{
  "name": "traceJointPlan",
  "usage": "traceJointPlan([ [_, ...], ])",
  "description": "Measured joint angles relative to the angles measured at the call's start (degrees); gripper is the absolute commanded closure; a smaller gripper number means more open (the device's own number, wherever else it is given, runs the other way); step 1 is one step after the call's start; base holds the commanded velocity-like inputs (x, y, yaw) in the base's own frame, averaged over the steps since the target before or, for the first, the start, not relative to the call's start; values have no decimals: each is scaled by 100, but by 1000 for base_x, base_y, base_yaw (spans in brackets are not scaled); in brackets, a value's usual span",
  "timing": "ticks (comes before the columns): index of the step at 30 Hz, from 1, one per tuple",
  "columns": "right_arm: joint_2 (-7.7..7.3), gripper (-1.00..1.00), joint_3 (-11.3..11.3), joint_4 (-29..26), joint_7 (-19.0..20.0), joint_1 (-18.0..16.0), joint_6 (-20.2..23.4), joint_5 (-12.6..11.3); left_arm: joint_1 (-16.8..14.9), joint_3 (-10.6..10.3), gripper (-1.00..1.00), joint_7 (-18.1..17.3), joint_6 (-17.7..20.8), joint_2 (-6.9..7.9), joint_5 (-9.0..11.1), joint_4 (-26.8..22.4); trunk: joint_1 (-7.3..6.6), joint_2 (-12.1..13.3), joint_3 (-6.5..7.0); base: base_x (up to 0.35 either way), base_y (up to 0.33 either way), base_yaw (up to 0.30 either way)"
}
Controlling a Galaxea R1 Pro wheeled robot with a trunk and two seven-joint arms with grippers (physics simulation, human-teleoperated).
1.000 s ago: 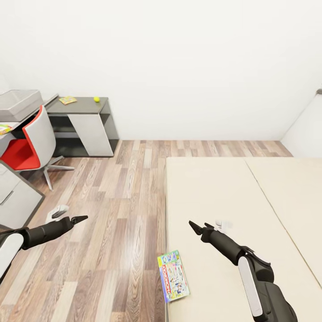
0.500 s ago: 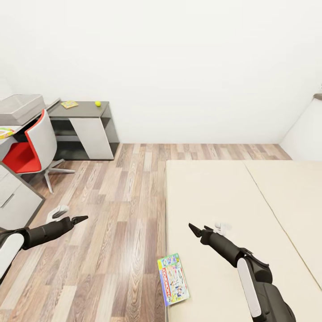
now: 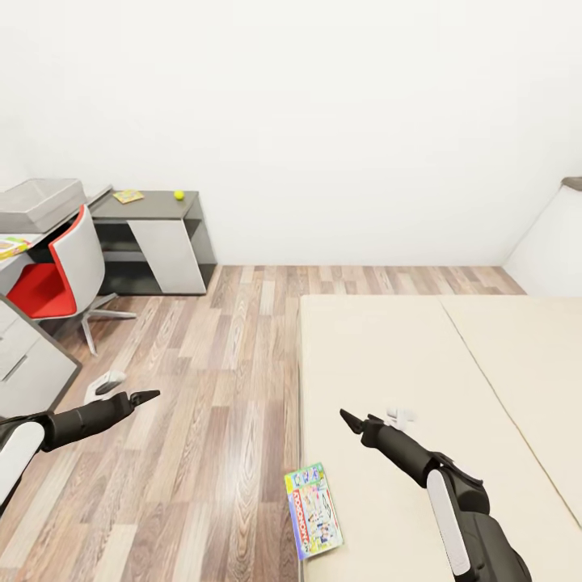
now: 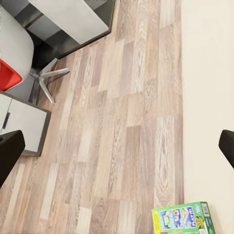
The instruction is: Put all the toys in the child's room - the three board games (two on the bed and one on the table), the two jigsaw puzzles on the table, and the tennis ball on the table - inside the toy box on the table in the child's room.
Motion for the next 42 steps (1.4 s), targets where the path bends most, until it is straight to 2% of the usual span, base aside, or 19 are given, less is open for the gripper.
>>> traceJointPlan([
  [9,7,-100,-12,15,-7,0,-4,-8,0,0,-100,-8,7,2,0,-7,0,0,85,0,0,0],
  [18,0,-100,2,52,-17,0,-253,-13,0,22,-100,-16,9,8,2,-9,0,0,169,0,0,16],
  [42,6,-100,4,133,-18,0,-283,-14,1,43,-100,-25,17,16,6,-18,0,1,395,0,0,60],
])
